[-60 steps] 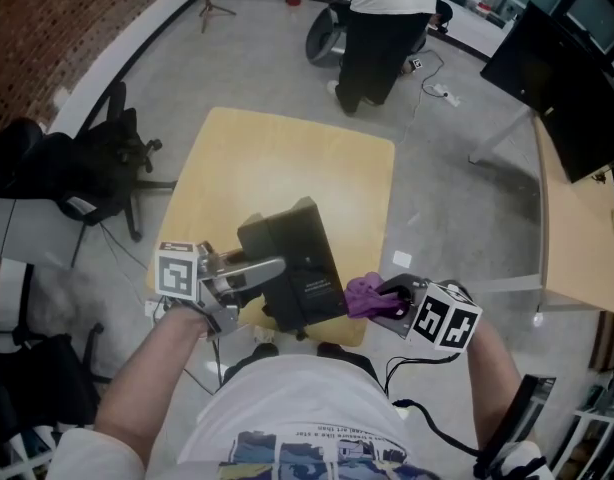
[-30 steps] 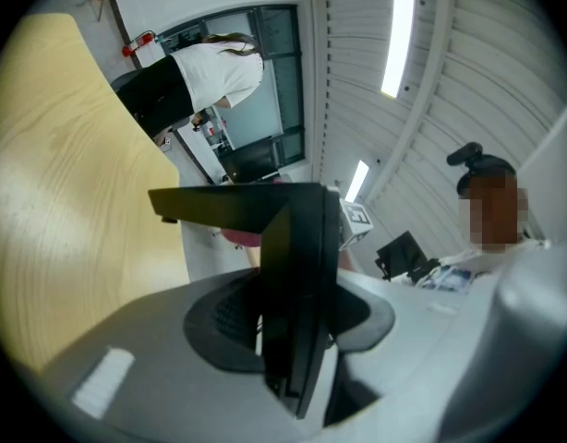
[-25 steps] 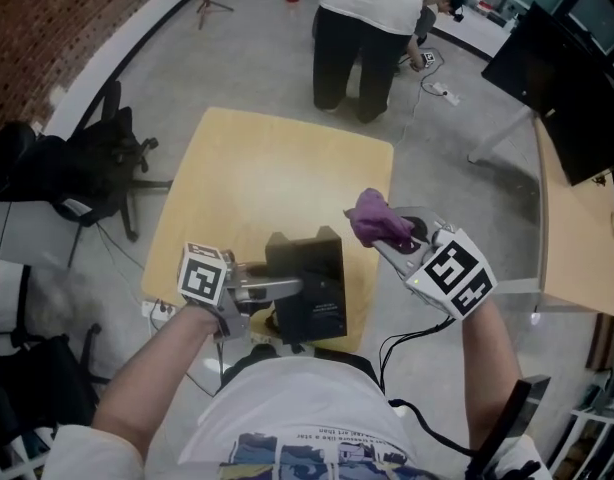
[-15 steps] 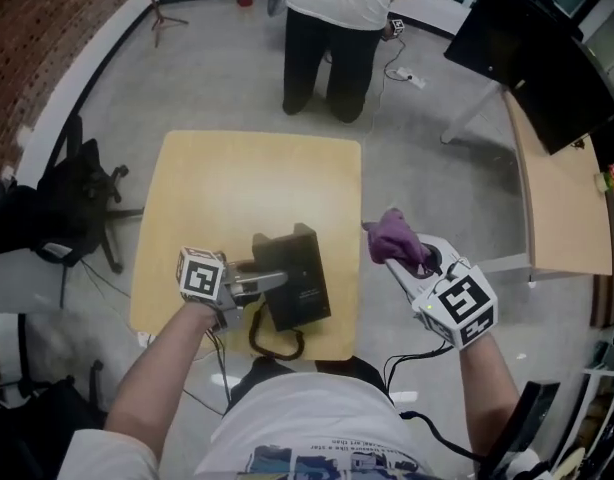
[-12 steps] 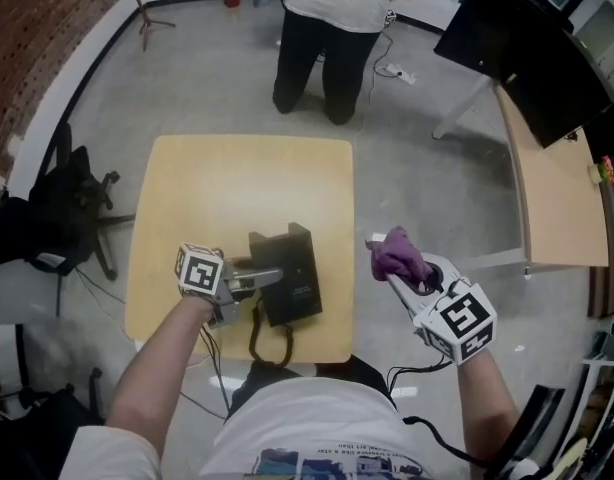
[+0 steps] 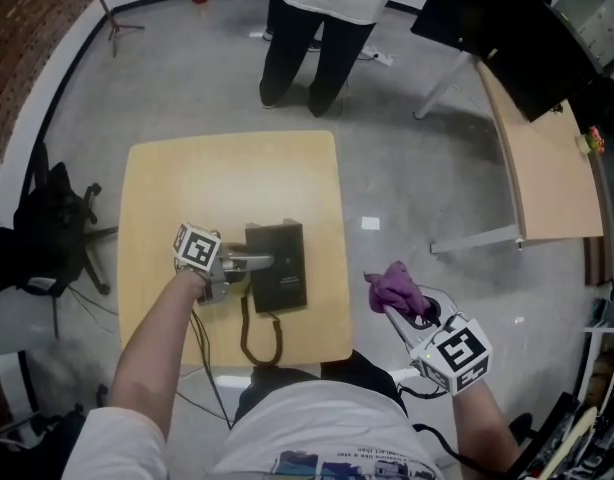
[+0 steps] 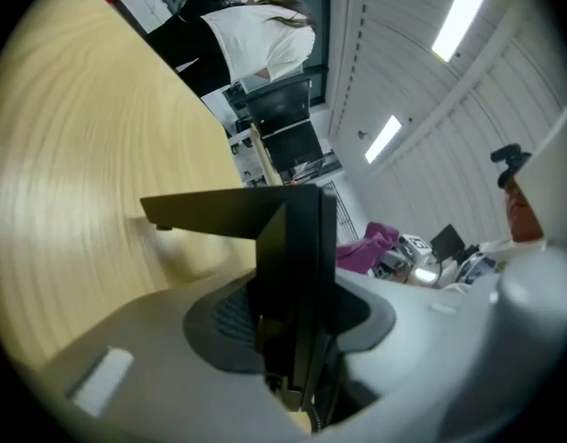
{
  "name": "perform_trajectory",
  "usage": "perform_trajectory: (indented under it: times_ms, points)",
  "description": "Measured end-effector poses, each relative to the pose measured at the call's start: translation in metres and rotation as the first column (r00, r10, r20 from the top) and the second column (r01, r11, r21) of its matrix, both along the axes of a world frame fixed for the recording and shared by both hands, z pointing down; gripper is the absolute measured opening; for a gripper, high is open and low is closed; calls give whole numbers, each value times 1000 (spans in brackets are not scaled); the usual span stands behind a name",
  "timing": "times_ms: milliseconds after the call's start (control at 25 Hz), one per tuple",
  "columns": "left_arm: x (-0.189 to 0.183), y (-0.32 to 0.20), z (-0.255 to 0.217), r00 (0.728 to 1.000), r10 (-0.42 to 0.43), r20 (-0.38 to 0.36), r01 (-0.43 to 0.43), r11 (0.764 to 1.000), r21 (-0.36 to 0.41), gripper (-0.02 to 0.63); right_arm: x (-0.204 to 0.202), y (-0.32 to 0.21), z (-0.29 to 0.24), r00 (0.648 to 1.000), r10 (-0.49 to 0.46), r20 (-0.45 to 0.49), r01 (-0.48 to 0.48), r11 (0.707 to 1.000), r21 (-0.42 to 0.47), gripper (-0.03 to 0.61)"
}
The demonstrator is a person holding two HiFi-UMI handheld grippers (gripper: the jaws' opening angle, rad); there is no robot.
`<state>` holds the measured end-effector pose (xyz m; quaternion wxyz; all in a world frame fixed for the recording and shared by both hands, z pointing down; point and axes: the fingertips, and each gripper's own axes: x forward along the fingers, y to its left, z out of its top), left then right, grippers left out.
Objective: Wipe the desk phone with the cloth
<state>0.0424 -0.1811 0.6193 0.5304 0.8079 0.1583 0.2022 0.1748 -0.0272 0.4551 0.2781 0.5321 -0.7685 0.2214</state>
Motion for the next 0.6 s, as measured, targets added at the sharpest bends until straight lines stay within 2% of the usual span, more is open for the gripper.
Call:
perform_trajectory:
  times_ms: [120,320,480,600]
  points:
    - [0,1,7,999,16,46,-17,1000,3,181,-6,3,-2,1000,-1,-2,1,1000,3,100]
    - [1,-2,19,989,-9,149,-4,996,88,211,-21,-2,-3,1000,-1,-6,1,1000,24,100]
    - [2,-15,19,974,-126,188,90,978,190,294,-38,-5,-6,1000,-11,-18,12,999,44,101]
    - [-15,-23,19,946,-224,233,152,944,292,334,-48,-3,-7,1000,-2,-24,4,998,61,101]
